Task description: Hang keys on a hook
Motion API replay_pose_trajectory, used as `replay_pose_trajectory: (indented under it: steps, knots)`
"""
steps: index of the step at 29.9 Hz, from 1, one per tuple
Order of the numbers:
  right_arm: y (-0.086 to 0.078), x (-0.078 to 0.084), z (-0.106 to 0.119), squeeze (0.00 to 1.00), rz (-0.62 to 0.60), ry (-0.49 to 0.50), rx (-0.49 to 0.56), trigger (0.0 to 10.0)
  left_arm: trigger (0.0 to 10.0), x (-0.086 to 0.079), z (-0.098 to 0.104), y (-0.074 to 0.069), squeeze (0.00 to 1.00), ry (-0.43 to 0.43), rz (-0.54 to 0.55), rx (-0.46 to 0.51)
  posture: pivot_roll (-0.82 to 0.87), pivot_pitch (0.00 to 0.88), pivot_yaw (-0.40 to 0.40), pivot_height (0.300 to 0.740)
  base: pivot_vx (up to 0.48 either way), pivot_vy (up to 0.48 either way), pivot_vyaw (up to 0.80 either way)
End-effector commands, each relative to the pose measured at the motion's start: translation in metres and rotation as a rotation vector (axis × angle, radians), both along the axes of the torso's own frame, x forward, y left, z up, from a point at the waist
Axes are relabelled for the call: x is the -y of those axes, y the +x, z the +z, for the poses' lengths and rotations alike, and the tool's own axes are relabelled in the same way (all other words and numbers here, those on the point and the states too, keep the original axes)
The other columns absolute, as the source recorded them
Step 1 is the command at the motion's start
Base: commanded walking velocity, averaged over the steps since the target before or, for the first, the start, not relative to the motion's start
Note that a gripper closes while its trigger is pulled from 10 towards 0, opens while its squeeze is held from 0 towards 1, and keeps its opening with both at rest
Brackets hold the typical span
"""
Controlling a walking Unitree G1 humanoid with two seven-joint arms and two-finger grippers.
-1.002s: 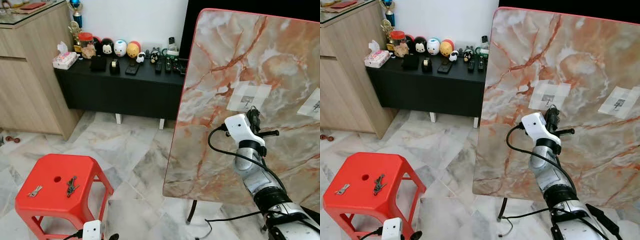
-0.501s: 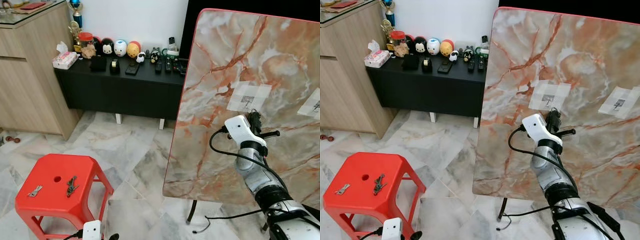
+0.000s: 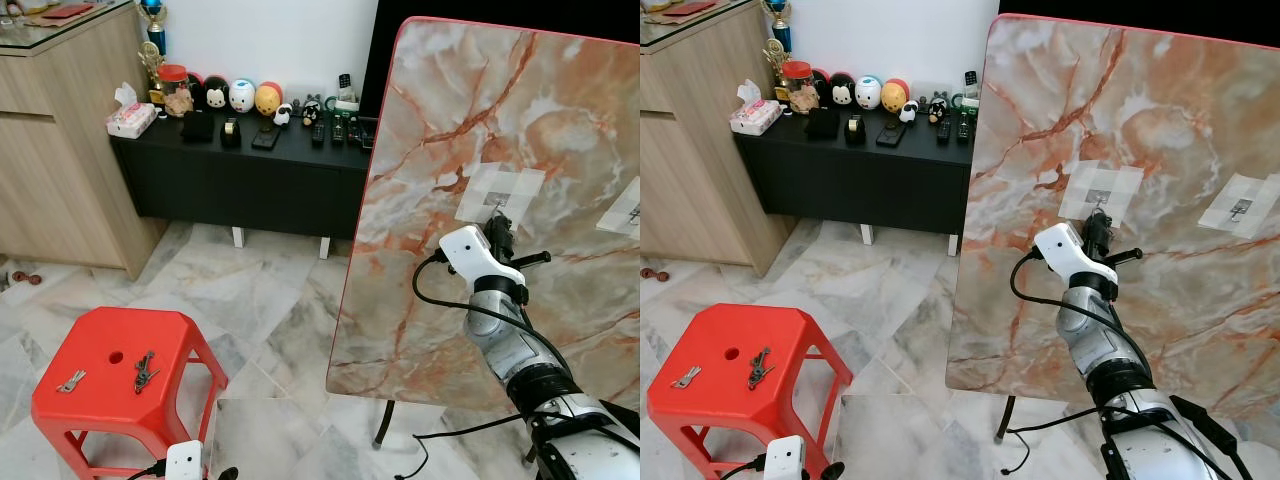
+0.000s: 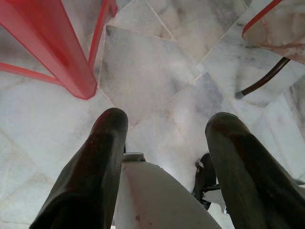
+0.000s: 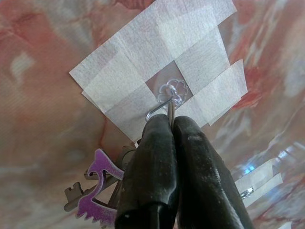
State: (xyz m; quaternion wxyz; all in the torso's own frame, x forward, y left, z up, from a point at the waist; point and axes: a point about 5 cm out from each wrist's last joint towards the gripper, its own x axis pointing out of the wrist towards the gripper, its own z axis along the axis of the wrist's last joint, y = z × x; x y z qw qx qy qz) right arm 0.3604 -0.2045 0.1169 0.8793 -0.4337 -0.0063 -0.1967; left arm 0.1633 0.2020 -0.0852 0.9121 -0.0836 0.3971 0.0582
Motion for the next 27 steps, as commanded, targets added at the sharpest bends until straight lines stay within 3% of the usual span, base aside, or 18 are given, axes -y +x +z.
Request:
replay_pose_trajectory:
  steps: [1,27]
  knots:
    - [0.0031,0.0043,0.0060,0.00,-0.007,0.001,0.008,10.0,10.0,0.0030,-0.0025,-0.0040,0.00,-0.010,0.005,-0.017,0.07,0.000,-0.124,0.740,0.000,0.000,0.00]
    - [0.0078,0.0075,0.0100,0.00,-0.011,-0.001,-0.013,10.0,10.0,0.0035,-0.0025,-0.0035,0.00,-0.010,0.008,-0.019,0.08,0.000,-0.126,0.740,0.000,0.000,0.00]
